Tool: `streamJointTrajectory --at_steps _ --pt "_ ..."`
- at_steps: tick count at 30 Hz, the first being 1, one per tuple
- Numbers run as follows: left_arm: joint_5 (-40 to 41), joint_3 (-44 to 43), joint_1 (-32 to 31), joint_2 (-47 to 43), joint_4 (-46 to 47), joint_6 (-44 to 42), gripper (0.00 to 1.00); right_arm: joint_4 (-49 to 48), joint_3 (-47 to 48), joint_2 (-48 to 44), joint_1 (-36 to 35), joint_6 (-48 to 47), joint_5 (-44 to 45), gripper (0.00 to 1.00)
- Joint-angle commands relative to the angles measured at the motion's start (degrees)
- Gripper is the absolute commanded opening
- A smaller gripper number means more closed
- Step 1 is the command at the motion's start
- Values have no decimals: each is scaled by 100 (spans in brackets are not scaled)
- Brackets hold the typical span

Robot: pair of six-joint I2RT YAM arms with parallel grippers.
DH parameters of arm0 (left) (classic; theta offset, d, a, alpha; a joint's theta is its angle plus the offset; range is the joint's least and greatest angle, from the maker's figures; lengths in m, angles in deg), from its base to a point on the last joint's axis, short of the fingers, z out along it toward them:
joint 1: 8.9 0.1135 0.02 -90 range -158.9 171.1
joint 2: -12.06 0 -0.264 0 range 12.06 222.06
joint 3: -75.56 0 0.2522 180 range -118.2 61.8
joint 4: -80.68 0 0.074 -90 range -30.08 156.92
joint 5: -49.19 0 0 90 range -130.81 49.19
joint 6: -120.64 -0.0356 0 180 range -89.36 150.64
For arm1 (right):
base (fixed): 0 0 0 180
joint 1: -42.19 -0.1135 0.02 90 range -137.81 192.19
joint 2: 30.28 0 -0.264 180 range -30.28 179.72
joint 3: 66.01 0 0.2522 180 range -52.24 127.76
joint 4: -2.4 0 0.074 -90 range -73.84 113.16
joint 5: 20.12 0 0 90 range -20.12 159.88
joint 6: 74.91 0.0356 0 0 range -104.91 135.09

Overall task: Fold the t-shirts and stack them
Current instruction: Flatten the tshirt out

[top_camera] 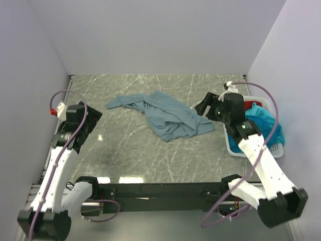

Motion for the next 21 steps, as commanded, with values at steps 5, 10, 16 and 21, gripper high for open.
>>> streamJointTrajectory --at_steps 5,10,16,21 --pt "-943 -220 12 1470 1610 -258 100 -102 -522 -453 -273 -559 354 83" --pt "-1601 -887 4 3236 2360 -451 99 -93 -549 -233 -273 -507 803 83" --pt "-1603 -2785 -23 5573 2124 -864 99 -479 -567 136 -273 -507 531 83" --pt "-1603 -4104 -93 6944 1956 -1005 88 -524 -453 479 -273 -550 452 83"
